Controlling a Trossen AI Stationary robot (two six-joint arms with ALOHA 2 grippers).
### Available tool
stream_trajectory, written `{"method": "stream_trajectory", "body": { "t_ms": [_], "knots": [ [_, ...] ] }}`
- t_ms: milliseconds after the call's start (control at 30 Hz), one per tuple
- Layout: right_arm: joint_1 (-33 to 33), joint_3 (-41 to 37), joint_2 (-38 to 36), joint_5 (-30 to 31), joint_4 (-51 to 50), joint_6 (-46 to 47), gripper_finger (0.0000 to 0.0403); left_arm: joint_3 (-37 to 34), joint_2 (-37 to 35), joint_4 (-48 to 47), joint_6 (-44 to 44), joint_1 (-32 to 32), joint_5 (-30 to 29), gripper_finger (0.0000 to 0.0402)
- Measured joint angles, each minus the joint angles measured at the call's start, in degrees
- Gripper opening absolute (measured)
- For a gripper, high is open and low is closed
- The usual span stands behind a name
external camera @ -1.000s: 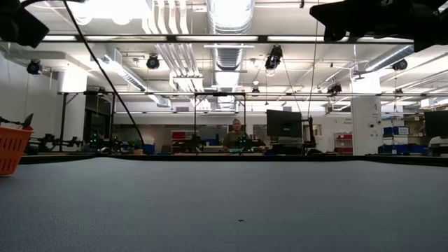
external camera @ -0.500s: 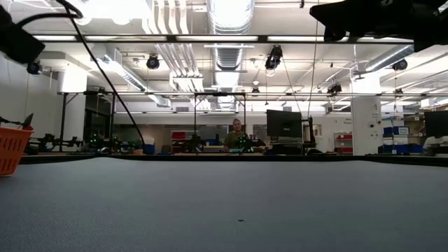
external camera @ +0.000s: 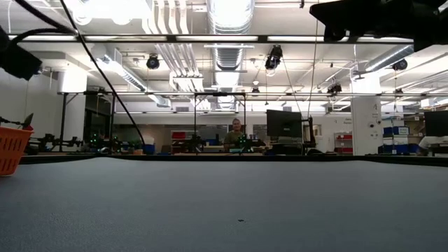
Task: Pick and place USB-C Cables
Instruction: Put the black charger cable into the orange bin, then return to Home Position
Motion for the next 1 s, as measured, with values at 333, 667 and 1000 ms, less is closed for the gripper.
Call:
{"method": "stream_trajectory", "body": {
  "t_ms": [333,667,1000],
  "knots": [
    [0.0,0.6,0.0,0.0,0.2,4.4,0.0009,9.2,-1.7,-1.2,14.1,-0.1,-15.1,0.0006],
    [-2.2,1.1,0.0,0.5,3.3,7.8,0.0009,9.9,-5.5,33.3,79.0,6.5,-36.3,0.0006],
    [-8.5,4.2,-1.9,0.9,-6.7,6.1,0.0009,-2.1,-21.6,41.8,103.9,24.9,-24.0,0.0006]
  ]
}}
